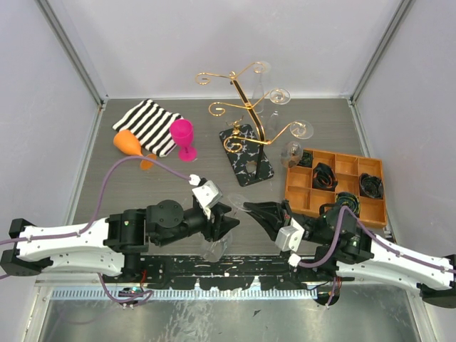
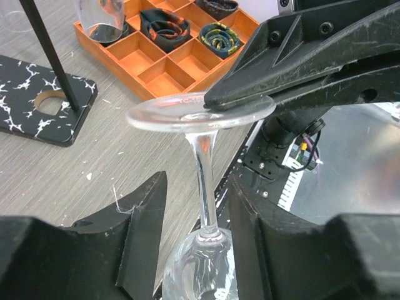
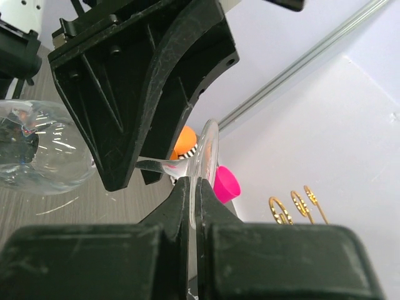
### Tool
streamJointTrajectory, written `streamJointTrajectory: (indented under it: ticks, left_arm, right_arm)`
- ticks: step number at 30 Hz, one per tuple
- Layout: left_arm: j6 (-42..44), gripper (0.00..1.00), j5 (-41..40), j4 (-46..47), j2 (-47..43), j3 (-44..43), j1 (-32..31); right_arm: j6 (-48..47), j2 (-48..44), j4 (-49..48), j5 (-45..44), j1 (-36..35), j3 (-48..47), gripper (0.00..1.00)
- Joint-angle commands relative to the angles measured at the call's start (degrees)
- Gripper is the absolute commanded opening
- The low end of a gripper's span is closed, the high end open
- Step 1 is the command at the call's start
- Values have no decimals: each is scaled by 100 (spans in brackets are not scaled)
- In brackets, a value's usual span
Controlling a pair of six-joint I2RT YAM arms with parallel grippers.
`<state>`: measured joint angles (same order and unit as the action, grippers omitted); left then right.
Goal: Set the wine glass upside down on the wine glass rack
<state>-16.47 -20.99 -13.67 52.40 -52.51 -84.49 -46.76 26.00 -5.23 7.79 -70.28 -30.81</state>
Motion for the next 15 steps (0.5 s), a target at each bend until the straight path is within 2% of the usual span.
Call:
streamJointTrajectory:
  ticks: [1,15]
  left_arm:
    - [-235,49,176,450,-33,71,2]
    - [-459,28,346,526,120,68,3]
  right_arm:
    - [-148,-192,-690,-65,4,-249,1]
    - [-341,-308,-780,-216,6,-131,1]
